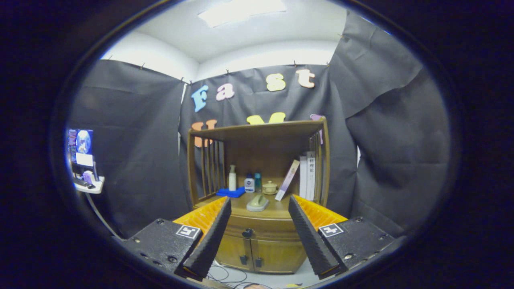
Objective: Pull open the drawer, take out the items inside it, and place them on the countertop above the cabinet.
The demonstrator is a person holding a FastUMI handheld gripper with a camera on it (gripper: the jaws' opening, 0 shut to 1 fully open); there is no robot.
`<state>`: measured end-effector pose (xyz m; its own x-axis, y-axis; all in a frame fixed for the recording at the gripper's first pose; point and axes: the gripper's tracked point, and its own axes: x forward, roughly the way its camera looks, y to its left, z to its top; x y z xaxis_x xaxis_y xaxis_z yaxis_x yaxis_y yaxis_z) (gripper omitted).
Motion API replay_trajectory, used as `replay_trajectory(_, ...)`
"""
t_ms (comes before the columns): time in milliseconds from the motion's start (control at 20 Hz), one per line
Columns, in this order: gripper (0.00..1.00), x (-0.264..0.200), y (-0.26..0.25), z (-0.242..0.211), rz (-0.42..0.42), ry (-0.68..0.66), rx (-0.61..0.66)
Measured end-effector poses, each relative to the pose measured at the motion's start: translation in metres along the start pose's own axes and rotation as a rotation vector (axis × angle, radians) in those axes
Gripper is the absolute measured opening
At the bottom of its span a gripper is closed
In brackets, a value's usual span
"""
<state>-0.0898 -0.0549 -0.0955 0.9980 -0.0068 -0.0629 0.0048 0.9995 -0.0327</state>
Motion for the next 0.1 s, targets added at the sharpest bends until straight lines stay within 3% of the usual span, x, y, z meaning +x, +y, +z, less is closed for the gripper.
replay_trajectory(100,0.93,-0.0148,-0.0087,0.0057,-0.009,-0.026,-0.013)
